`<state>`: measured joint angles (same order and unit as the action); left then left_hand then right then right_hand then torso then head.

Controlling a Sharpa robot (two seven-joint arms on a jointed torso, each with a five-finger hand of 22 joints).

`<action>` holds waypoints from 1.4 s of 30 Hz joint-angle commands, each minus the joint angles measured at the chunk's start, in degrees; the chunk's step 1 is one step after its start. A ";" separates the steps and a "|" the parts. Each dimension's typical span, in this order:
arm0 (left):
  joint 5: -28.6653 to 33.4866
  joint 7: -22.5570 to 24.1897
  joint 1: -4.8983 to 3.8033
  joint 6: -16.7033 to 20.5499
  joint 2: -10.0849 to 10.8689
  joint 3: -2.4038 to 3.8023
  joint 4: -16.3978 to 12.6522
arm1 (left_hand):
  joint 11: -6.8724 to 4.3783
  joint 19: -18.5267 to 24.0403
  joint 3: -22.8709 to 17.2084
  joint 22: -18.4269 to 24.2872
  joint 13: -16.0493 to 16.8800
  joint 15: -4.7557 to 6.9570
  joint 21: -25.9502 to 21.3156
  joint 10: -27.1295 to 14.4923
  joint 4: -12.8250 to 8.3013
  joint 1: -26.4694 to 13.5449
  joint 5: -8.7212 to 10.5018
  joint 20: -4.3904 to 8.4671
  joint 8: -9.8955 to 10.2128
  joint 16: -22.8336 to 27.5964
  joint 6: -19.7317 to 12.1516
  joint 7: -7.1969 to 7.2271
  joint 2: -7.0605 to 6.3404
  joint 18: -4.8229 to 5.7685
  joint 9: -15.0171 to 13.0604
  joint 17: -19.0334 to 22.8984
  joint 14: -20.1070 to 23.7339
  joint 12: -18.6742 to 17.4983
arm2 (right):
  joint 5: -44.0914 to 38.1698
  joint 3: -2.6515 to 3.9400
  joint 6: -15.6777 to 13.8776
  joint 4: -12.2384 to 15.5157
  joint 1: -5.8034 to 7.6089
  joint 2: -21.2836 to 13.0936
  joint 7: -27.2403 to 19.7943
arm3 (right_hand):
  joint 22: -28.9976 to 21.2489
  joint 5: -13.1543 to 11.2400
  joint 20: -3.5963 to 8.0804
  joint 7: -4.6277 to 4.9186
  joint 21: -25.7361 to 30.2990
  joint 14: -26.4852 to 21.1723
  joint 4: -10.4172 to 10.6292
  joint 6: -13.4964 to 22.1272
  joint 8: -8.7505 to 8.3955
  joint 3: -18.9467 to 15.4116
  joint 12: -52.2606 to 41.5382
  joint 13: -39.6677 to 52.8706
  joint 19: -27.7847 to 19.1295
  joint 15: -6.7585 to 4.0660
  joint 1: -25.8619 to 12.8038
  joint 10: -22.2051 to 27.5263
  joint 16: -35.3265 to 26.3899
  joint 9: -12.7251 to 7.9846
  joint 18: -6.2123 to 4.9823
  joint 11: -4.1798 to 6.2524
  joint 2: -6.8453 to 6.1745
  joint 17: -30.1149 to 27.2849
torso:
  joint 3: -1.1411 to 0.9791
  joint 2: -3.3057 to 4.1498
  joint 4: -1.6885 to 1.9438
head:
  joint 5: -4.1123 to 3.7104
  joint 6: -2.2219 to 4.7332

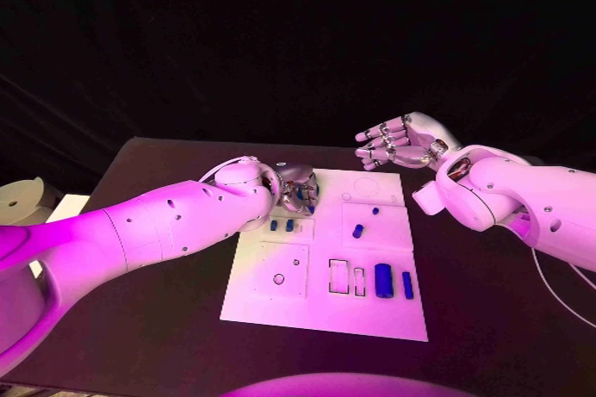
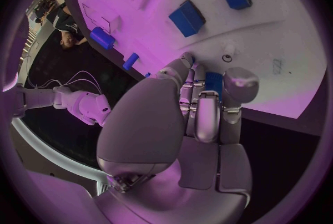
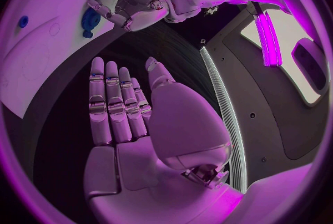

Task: Assemble the parts on the task board

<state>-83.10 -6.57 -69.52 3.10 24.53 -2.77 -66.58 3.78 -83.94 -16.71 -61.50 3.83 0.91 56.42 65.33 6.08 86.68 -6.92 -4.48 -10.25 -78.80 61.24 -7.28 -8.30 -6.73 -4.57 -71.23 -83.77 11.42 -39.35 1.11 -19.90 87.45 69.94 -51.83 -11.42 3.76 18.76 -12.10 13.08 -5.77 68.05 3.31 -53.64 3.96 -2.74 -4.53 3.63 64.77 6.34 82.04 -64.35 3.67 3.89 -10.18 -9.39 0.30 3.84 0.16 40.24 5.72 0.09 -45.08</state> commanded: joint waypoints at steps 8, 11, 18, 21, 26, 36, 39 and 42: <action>-0.51 -1.44 0.57 -4.71 -0.92 -0.15 1.03 | -0.13 -1.46 -4.70 -2.66 -0.01 0.43 2.80 2.54 -1.08 -0.59 0.41 0.41 0.94 -0.08 2.05 -0.01 0.60 0.79 0.19 0.99 -2.57 -1.88 | -0.52 0.01 0.83 0.16 -0.03 0.15 -0.30 | 0.04 0.03 -0.01 0.04 0.30 -0.07 -0.16 0.50 0.07 0.11 0.38 -0.09 0.57 -0.03 -0.11 0.18 -0.03 -0.03 -0.41 0.13 0.32 -0.09 | -0.03 0.01 -0.04 | -0.06 -0.14; -0.44 -1.38 0.67 -5.17 -1.14 -0.15 1.17 | -0.18 -1.44 -5.36 -3.10 0.02 0.43 3.24 2.97 -1.30 -1.17 0.51 0.44 1.23 -0.01 2.24 0.03 0.23 0.83 0.23 1.30 -2.53 -2.26 | -0.52 0.01 0.88 0.18 -0.03 0.15 -0.33 | 0.04 0.03 -0.01 0.04 0.30 -0.07 -0.16 0.50 0.07 0.11 0.38 -0.09 0.57 -0.03 -0.11 0.18 -0.03 -0.03 -0.41 0.13 0.32 -0.09 | -0.04 -0.04 0.03 | -0.07 -0.13; -0.37 -1.49 0.82 -3.97 -1.19 -0.15 1.16 | -0.30 -1.43 -6.23 -3.79 0.06 0.47 3.94 3.55 -1.58 -1.81 0.56 0.48 1.43 0.09 2.78 0.08 0.08 0.92 0.22 1.75 -2.47 -2.75 | -0.52 0.01 0.94 0.18 -0.03 0.18 -0.39 | 0.04 0.03 -0.01 0.04 0.30 -0.07 -0.16 0.50 0.07 0.11 0.38 -0.09 0.57 -0.03 -0.11 0.18 -0.03 -0.03 -0.41 0.13 0.32 -0.09 | -0.05 -0.07 0.07 | -0.05 -0.11; 0.34 -1.79 0.95 -2.17 -0.86 -0.13 0.84 | -0.32 -1.57 -6.66 -4.50 0.13 0.52 4.74 4.13 -1.60 -2.42 0.64 0.51 1.59 0.42 3.08 -0.01 0.04 1.05 0.22 2.55 -2.37 -2.97 | -0.52 0.01 0.94 0.14 -0.03 0.20 -0.42 | 0.04 0.03 -0.01 0.04 0.30 -0.07 -0.16 0.50 0.07 0.11 0.38 -0.09 0.57 -0.03 -0.11 0.18 -0.03 -0.03 -0.41 0.13 0.32 -0.09 | -0.04 -0.09 0.03 | -0.02 -0.05; 2.24 -1.80 1.06 1.33 0.22 0.27 -0.44 | -0.32 -1.56 -6.95 -4.26 0.17 0.57 4.42 4.49 -1.59 -2.92 0.71 0.53 1.81 0.57 3.18 -0.09 0.01 0.97 0.27 3.02 -2.35 -3.20 | -0.52 0.01 0.93 0.03 -0.04 0.25 -0.45 | 0.04 0.03 -0.01 0.04 0.30 -0.07 -0.16 0.50 0.07 0.11 0.38 -0.09 0.57 -0.03 -0.11 0.18 -0.03 -0.03 -0.41 0.13 0.32 -0.09 | 0.01 -0.01 0.00 | -0.11 0.09; 7.36 -1.42 1.01 5.16 3.55 1.91 -4.40 | -0.28 -1.58 -7.57 -4.29 0.16 0.57 4.41 4.66 -1.89 -3.05 0.63 0.55 2.01 0.57 3.43 -0.16 0.01 0.95 0.28 3.26 -2.36 -3.66 | -0.53 0.01 0.97 -0.21 -0.05 0.31 -0.41 | 0.04 0.03 -0.01 0.04 0.30 -0.07 -0.16 0.50 0.07 0.11 0.38 -0.09 0.57 -0.03 -0.11 0.18 -0.03 -0.03 -0.41 0.13 0.32 -0.09 | 0.02 -0.20 0.12 | -0.29 0.26; 8.92 -1.50 0.91 5.65 5.11 2.59 -6.06 | -0.27 -1.56 -7.68 -4.22 0.15 0.56 4.31 4.69 -1.95 -3.11 0.64 0.55 2.06 0.58 3.48 -0.19 -0.04 0.92 0.29 3.32 -2.35 -3.77 | -0.53 0.01 1.03 -0.33 -0.05 0.29 -0.35 | 0.04 0.03 -0.01 0.04 0.30 -0.07 -0.16 0.50 0.07 0.11 0.38 -0.09 0.57 -0.03 -0.11 0.18 -0.03 -0.03 -0.41 0.13 0.32 -0.09 | 0.01 -0.27 0.26 | -0.24 0.32; 10.55 -1.44 0.79 6.43 7.13 3.05 -7.81 | -0.25 -1.57 -7.80 -4.28 0.16 0.55 4.37 4.78 -2.01 -3.20 0.65 0.55 2.10 0.54 3.56 -0.22 -0.09 0.93 0.29 3.30 -2.36 -3.87 | -0.52 0.00 1.08 -0.45 -0.08 0.26 -0.31 | 0.04 0.03 -0.01 0.04 0.30 -0.07 -0.16 0.50 0.07 0.11 0.38 -0.09 0.57 -0.03 -0.11 0.18 -0.03 -0.03 -0.41 0.13 0.32 -0.09 | -0.01 -0.30 0.34 | -0.20 0.40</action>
<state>-76.29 -7.86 -68.63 7.48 31.15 0.19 -73.69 3.57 -84.14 -24.19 -65.77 3.94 1.11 60.95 69.83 3.96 84.03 -6.58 -4.27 -8.37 -78.50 64.39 -7.55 -8.39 -6.71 -4.24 -67.95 -83.97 7.75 -39.40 1.11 -19.67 87.05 69.91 -51.60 -11.48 3.76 18.75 -12.10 13.08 -5.77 68.05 3.31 -53.64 3.96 -2.75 -4.53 3.63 64.77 6.34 82.04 -64.35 3.67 3.89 -10.18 -9.39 0.30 3.80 0.16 40.02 5.91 -0.19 -44.74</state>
